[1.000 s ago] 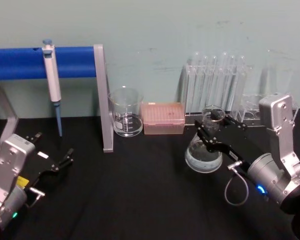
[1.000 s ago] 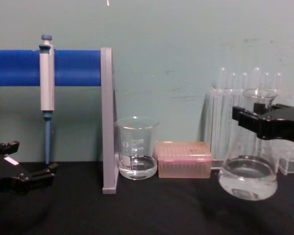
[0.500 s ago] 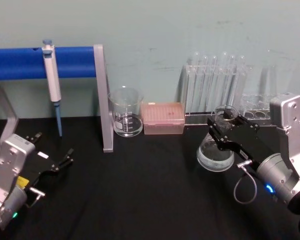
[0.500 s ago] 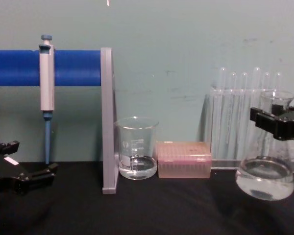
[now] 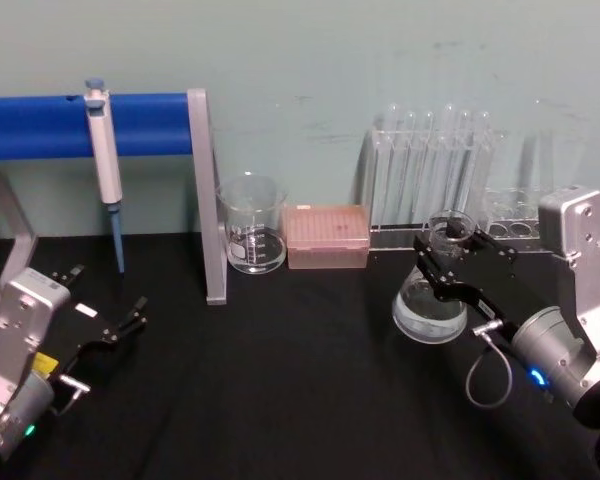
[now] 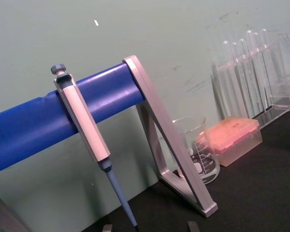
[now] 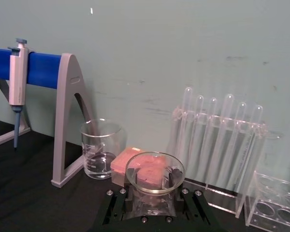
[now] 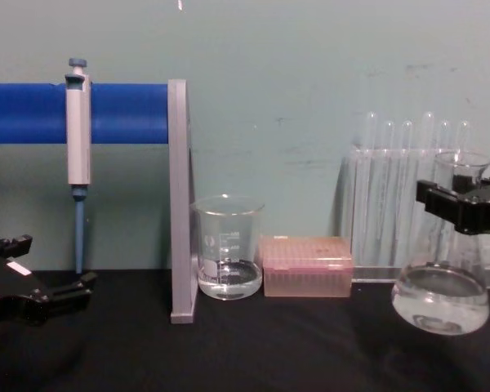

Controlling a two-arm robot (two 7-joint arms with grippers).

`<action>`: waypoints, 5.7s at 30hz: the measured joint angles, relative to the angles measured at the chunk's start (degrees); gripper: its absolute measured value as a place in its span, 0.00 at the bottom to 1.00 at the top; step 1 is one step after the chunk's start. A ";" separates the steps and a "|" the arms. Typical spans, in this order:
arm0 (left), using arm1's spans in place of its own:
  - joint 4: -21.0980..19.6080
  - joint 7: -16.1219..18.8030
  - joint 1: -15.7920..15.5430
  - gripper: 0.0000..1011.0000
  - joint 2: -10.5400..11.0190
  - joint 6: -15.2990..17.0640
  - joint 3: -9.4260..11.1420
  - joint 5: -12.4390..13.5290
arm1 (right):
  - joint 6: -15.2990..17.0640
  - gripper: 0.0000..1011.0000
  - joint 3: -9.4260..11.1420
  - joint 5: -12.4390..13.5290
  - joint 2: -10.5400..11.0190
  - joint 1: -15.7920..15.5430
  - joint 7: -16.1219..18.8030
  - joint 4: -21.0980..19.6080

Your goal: Grasp the erlenmeyer flask with one hand, shake it three times, then place it back.

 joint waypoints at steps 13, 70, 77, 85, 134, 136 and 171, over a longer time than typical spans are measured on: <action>0.00 0.00 0.00 0.99 0.00 0.00 0.00 0.00 | 0.02 0.45 -1.47 -0.13 -0.41 0.77 1.46 0.23; 0.00 0.00 0.00 0.99 0.00 0.00 0.00 0.00 | -1.09 0.45 -10.00 3.79 1.11 3.87 7.08 3.91; 0.00 0.00 0.00 0.99 0.00 0.00 0.00 0.00 | -1.65 0.45 -10.49 4.33 1.60 3.50 7.90 4.33; 0.00 0.00 0.00 0.99 0.00 0.00 0.00 0.00 | -1.82 0.45 -11.02 4.51 2.20 2.96 8.19 4.50; 0.00 0.00 0.00 0.99 0.00 0.00 0.00 0.00 | -4.23 0.45 -11.97 3.93 2.26 3.15 8.95 8.64; 0.00 0.00 0.00 0.99 0.00 0.00 0.00 0.00 | -4.16 0.45 -12.06 3.74 2.26 3.22 8.92 8.69; 0.00 0.00 0.00 0.99 0.00 0.00 0.00 0.00 | -4.07 0.93 -11.97 3.83 2.27 3.17 8.90 8.61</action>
